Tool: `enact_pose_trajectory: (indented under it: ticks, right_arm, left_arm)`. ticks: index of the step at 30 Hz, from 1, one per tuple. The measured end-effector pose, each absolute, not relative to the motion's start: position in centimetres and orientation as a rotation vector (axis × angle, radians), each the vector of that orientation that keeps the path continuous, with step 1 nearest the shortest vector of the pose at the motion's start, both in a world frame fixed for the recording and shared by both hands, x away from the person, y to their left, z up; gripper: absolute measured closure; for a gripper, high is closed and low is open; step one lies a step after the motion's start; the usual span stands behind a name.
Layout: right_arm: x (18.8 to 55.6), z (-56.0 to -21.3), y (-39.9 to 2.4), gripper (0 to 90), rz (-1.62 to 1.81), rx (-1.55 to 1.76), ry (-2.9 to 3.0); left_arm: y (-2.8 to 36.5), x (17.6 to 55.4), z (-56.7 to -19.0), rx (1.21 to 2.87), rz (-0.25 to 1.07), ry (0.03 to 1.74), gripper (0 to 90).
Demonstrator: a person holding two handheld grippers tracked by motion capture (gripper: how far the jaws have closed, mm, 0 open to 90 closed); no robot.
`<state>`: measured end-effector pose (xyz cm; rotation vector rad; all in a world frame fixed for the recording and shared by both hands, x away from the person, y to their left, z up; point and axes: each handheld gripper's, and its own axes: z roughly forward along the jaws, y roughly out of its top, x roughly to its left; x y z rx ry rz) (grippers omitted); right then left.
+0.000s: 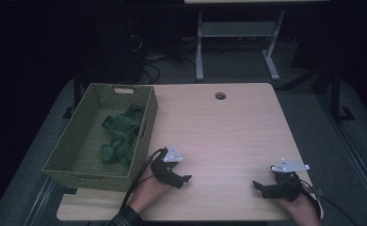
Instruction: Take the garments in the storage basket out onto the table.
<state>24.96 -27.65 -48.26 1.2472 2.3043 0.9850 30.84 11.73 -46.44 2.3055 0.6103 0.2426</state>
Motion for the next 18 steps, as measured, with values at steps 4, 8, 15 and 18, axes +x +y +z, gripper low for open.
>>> enact_pose_trajectory:
  ticks: [4,8,15,18]
  right_arm:
    - [25.0,-48.3,-27.6,6.6,0.987,1.251,2.303]
    - [25.0,-48.3,-27.6,6.6,0.987,1.251,2.303]
    - [25.0,-48.3,-27.6,6.6,0.986,1.249,2.304]
    - [25.0,-48.3,-27.6,6.6,0.986,1.249,2.304]
  left_arm:
    - [11.7,30.9,-45.7,2.314,0.235,0.606,13.9]
    - [11.7,30.8,-45.2,2.319,0.227,0.606,14.2]
    - [11.7,30.9,-44.4,2.319,0.210,0.606,14.2]
    - [11.7,30.9,-44.1,2.317,0.194,0.611,14.2]
